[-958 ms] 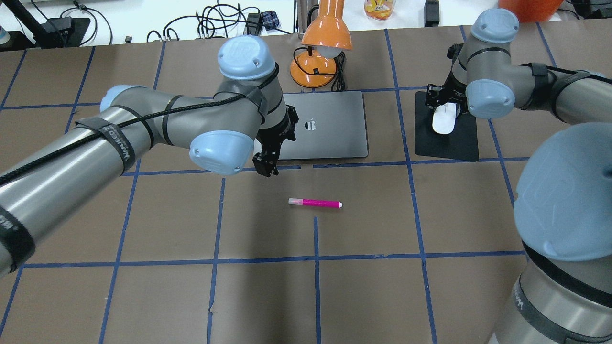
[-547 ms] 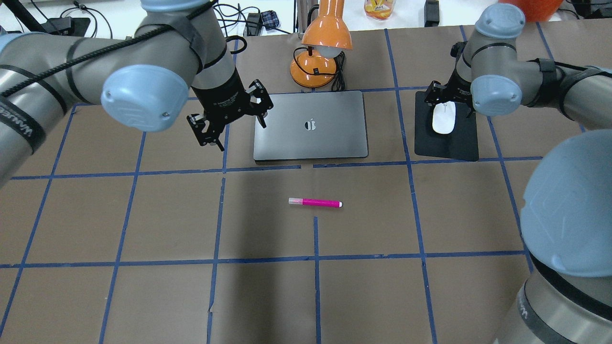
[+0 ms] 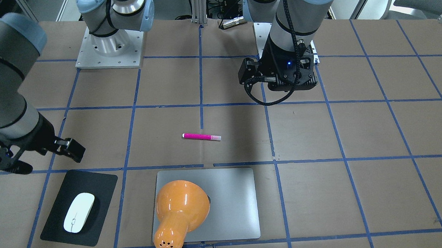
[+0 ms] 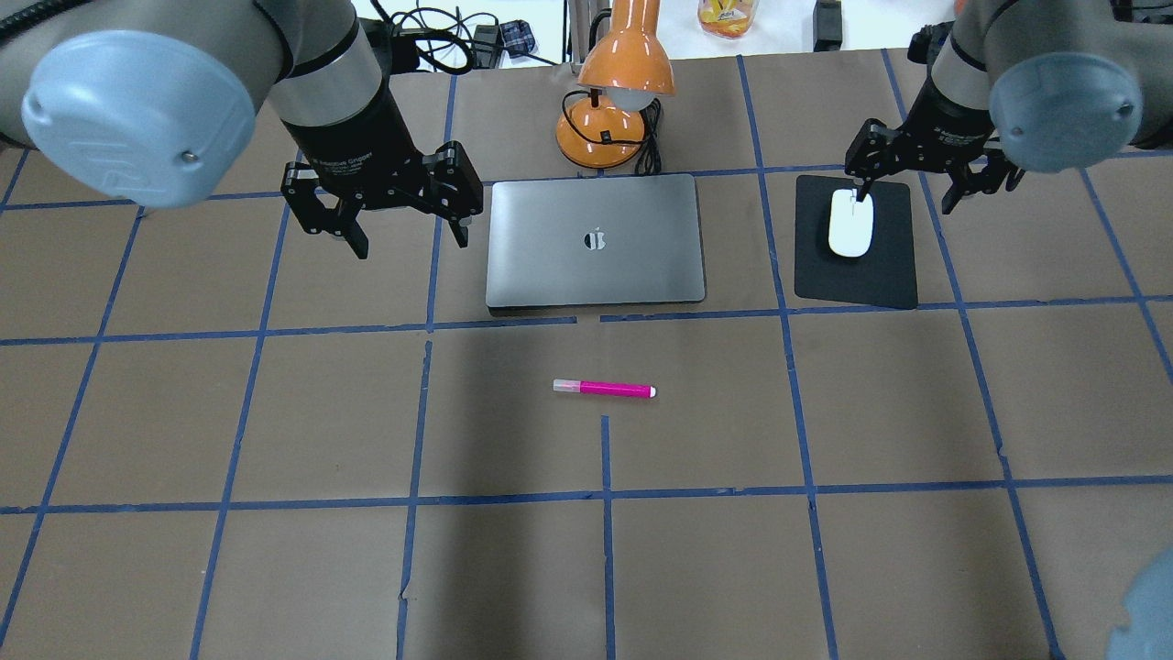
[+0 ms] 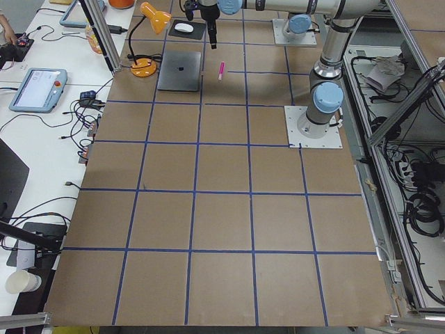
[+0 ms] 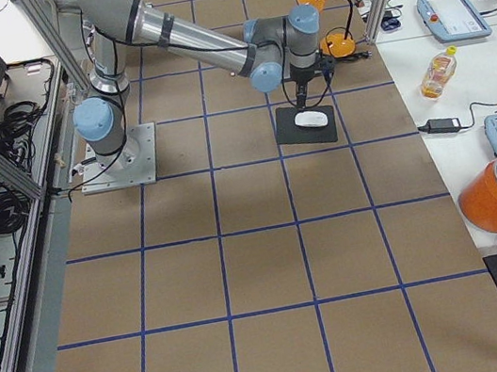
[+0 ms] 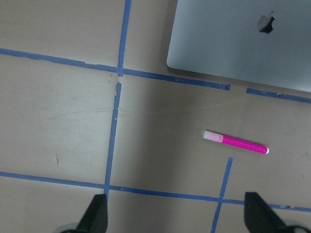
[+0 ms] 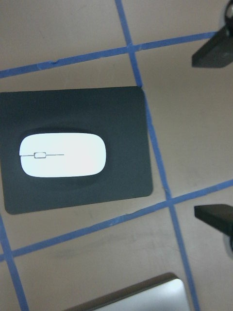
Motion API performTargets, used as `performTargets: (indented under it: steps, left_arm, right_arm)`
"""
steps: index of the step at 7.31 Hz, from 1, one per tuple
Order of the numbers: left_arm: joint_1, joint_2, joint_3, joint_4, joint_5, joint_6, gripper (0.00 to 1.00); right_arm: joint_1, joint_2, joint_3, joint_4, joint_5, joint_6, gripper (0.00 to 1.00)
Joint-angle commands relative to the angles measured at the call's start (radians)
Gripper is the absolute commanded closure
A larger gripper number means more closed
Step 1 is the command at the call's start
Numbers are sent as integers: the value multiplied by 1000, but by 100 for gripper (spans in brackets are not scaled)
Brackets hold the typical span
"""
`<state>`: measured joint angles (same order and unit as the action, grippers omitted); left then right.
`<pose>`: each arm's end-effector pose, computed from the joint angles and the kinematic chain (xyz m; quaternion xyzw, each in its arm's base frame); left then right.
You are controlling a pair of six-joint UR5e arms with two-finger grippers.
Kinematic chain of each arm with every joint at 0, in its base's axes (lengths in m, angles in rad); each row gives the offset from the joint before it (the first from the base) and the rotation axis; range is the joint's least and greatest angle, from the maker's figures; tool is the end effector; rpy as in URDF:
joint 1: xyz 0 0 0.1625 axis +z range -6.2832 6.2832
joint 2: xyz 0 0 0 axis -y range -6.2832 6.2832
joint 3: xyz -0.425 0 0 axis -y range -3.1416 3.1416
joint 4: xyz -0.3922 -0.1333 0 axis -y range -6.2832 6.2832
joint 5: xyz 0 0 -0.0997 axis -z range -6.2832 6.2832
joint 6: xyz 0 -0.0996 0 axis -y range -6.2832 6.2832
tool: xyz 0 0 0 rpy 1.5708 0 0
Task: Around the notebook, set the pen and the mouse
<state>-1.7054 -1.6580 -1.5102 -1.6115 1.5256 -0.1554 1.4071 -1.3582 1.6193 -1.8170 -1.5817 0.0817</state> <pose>-0.2066 -0.4986 0.4695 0.0111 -0.9991 -0.0365 0.0175 0.0381 -0.5808 0.3756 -0.1223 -0.9924 -0.0077 0.0051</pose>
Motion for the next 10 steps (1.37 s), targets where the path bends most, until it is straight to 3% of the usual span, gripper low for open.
performTargets:
  steps: [1,3,10]
  left_arm:
    - [-6,30,-16,-11,36,39,0]
    - [0,38,-22,-10,34,33,0]
    - [-2,40,-2,-1,21,25,0]
  right_arm:
    - [83,-157,1,151,-14,16,0]
    - [119,-208,16,203,-3,15,0]
    - [118,-308,39,212,-1,3,0]
